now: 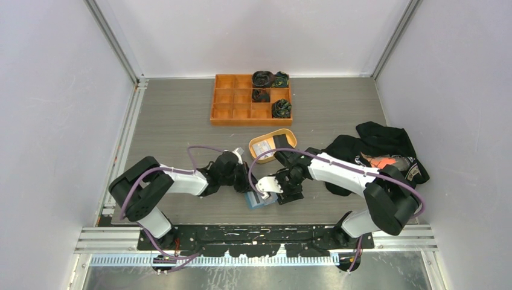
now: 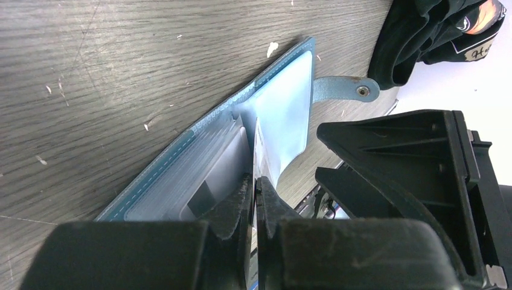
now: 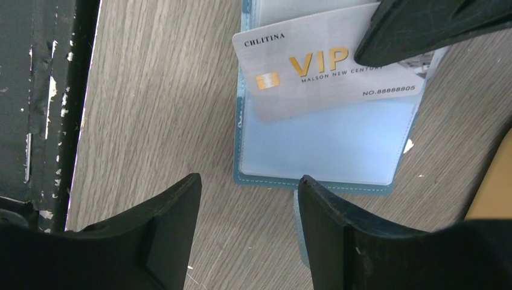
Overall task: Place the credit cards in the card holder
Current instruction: Insert the credit card into the card holder.
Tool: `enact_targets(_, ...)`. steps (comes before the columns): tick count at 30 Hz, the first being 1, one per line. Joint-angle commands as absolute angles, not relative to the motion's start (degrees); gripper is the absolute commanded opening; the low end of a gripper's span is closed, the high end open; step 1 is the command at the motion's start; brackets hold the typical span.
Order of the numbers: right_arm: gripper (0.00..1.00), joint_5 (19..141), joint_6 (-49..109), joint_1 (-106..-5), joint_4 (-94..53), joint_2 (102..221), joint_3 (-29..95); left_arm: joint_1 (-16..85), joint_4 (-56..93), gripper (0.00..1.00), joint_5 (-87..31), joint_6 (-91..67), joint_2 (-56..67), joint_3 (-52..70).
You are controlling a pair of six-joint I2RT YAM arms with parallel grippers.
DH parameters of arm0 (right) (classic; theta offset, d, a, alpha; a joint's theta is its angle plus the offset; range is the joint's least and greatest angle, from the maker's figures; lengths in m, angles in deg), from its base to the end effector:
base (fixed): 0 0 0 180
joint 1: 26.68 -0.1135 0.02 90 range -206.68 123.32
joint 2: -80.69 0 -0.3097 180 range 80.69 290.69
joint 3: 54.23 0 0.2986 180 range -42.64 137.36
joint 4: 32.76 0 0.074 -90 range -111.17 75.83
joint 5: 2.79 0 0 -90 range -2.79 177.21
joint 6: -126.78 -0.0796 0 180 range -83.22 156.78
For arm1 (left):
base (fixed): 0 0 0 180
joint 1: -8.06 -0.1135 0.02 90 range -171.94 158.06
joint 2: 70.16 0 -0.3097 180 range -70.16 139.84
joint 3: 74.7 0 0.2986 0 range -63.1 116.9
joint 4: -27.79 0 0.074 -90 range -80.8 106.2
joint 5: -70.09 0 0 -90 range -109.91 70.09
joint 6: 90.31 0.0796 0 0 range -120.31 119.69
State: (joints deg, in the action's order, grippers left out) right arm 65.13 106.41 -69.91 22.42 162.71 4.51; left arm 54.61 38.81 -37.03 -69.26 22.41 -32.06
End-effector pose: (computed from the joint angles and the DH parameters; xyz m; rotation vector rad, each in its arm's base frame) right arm 0.1841 0.2142 0.1574 -2.3821 1.5141 0.4709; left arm 0.2188 -0.2650 0.1001 -0.3235 2.6029 -1.2676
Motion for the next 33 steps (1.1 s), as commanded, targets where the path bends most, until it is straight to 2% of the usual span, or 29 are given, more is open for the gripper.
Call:
enact_targets(1, 0.65, 65.2, 105.5, -71.0, 20.6, 161.7, 4.8, 53.9, 22.1, 0.05, -35.6, -66.3, 25.5, -32.4)
enact_targets(10, 0.65, 63.2, 104.9, -71.6, 19.0, 158.0, 4.1, 52.5, 18.2, 0.01, -39.3, -65.3, 27.7, -29.3)
enact_targets(25, 0.64, 61.8, 104.5, -73.7, 16.1, 156.5, 2.4, 51.9, 17.2, 0.01, -42.5, -65.3, 31.8, -26.1)
enact_targets(29, 0.57, 61.4, 101.8, -75.3, 12.7, 156.8, 1.6, 51.9, 17.7, 0.01, -43.0, -65.3, 32.1, -25.8)
enact_targets(33, 0.4, 60.8, 97.9, -76.6, 9.2, 157.4, 1.4, 51.9, 17.8, 0.03, -42.5, -65.3, 30.9, -26.5)
